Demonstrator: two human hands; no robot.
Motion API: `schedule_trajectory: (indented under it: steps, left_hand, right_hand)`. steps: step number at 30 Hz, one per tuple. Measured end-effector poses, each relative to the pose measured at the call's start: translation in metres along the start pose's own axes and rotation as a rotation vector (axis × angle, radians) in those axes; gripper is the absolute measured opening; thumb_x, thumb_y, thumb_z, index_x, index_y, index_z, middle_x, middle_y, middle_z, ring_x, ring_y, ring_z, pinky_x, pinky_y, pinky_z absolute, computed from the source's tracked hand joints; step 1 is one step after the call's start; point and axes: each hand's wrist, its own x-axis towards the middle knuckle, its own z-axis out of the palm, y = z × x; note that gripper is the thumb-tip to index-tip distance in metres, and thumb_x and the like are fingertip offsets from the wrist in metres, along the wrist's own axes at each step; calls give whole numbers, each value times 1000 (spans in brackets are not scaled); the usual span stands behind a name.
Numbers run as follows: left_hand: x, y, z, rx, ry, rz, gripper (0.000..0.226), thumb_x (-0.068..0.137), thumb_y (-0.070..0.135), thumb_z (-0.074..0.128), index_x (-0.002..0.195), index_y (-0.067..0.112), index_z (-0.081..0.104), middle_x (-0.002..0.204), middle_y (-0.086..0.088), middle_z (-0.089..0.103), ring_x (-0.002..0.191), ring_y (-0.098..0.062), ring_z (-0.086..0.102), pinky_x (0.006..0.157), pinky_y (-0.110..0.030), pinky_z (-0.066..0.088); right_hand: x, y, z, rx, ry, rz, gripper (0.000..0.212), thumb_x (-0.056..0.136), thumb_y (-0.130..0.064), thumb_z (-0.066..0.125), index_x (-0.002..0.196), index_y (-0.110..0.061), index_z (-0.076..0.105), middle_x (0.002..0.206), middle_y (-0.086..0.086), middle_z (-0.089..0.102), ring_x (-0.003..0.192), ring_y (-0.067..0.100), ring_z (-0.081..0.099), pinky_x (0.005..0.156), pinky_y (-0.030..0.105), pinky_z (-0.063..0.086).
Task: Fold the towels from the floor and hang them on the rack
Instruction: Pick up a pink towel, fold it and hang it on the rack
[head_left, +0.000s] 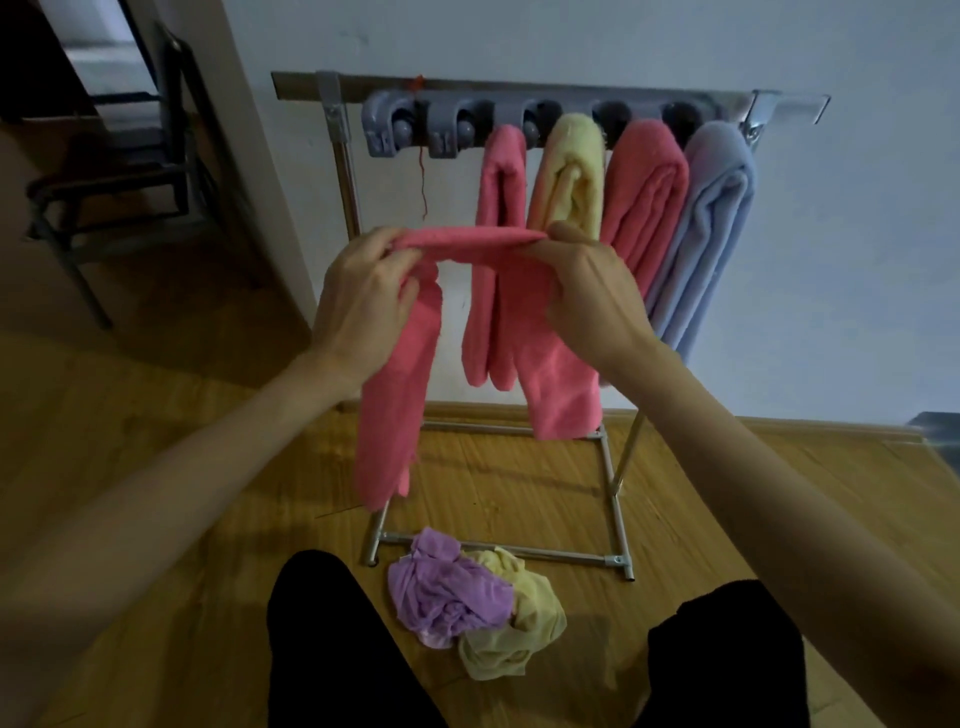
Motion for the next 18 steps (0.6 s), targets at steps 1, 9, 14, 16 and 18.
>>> schedule_trajectory:
  steps: [1, 9, 14, 16, 18]
  left_hand:
    - [8, -2, 0, 21, 15, 12, 36, 87, -1, 60, 123, 2, 59, 119, -17, 60, 112, -31, 56, 103, -37, 43]
    - [64, -14, 8, 86, 47, -4, 66, 81, -6, 63, 140, 13, 41, 121, -17, 51, 110, -34, 52, 96, -40, 46]
    - [105, -16, 11, 73, 83, 71, 73, 77, -15, 58, 142, 14, 41, 132, -15, 50, 120, -34, 49, 97, -39, 46]
    - [123, -18, 13, 65, 75, 97, 75, 75, -17, 57, 141, 15, 42, 126, -13, 54, 116, -33, 50, 92, -43, 50]
    - [138, -20, 17, 71, 57, 136, 77, 72, -16, 59, 141, 15, 41, 122, -12, 57, 109, -33, 52, 91, -48, 48]
  right_hand:
    - [7, 1, -2, -17, 33, -1, 61, 71, 12, 47, 123, -14, 63, 108, 7, 60, 88, 34, 61, 59, 42, 51]
    - [58, 11, -10, -70, 287, 98, 42, 82, -10, 39, 110, -16, 69, 123, 0, 62, 104, 27, 60, 63, 33, 49]
    - [87, 13, -7, -62, 420, 194, 30, 85, -10, 48, 108, -13, 68, 119, 3, 62, 99, 28, 57, 72, 37, 49]
    - [97, 16, -1, -55, 484, 202, 30, 81, -8, 49, 106, -10, 67, 121, 4, 61, 99, 29, 57, 74, 38, 49]
    - [107, 19, 8, -89, 541, 198, 36, 80, -12, 42, 107, -8, 66, 125, 4, 59, 98, 30, 55, 78, 37, 46]
